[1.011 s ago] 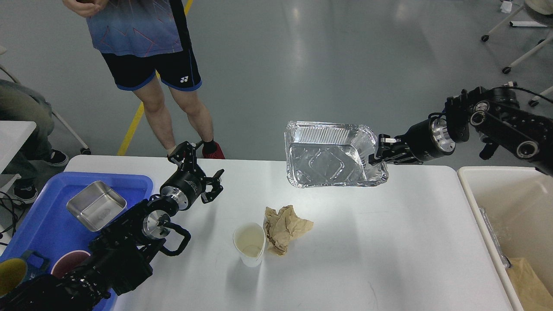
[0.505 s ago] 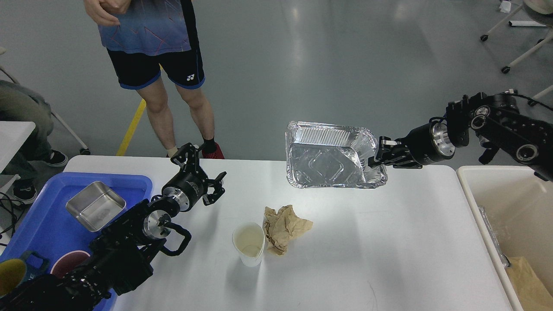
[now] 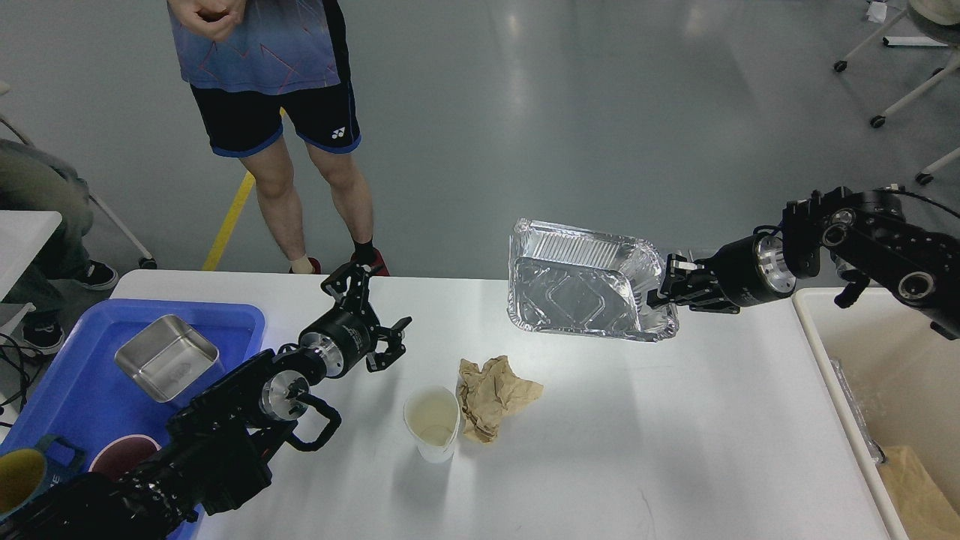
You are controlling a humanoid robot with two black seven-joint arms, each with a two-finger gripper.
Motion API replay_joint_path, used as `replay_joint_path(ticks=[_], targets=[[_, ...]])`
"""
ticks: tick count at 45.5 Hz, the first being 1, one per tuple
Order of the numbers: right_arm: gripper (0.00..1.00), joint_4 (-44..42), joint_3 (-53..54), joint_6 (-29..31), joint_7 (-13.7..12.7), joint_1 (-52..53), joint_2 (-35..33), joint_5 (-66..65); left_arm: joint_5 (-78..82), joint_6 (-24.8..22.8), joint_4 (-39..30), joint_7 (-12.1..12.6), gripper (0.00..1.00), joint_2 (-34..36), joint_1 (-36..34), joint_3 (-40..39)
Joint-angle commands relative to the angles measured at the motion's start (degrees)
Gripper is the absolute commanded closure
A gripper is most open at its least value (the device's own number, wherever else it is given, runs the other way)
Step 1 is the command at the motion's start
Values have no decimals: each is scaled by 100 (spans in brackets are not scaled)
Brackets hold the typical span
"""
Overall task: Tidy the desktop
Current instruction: 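Carry the foil tray over the table toward the paper cup, then hold the foil tray raised and move the left gripper into the blue tray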
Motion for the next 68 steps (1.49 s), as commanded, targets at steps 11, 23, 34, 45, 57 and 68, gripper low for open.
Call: replay_joint_path(ticks=[11, 23, 34, 45, 57, 68], targets=[[100, 3, 6, -175, -4, -150, 25, -1, 7, 403, -1128, 33, 3, 625, -5, 1236], [100, 3, 23, -254, 4, -273, 34, -1, 51, 1063, -3184, 260, 8, 2276, -58, 1975], [100, 3, 32, -280, 4, -273, 43, 8, 60, 1046, -4881, 411, 11, 4316, -584, 3240], [100, 12, 41, -298, 4, -273, 43, 8, 157, 678, -6393, 586, 12, 5916, -1893, 4804], [100, 39, 58, -324, 13, -352, -89, 69, 1000, -175, -6790, 621, 12, 6760, -2782, 5886], [100, 47, 164, -324, 22, -388, -89, 69, 1089, -993, -6957, 700, 15, 7736, -3257, 5878]])
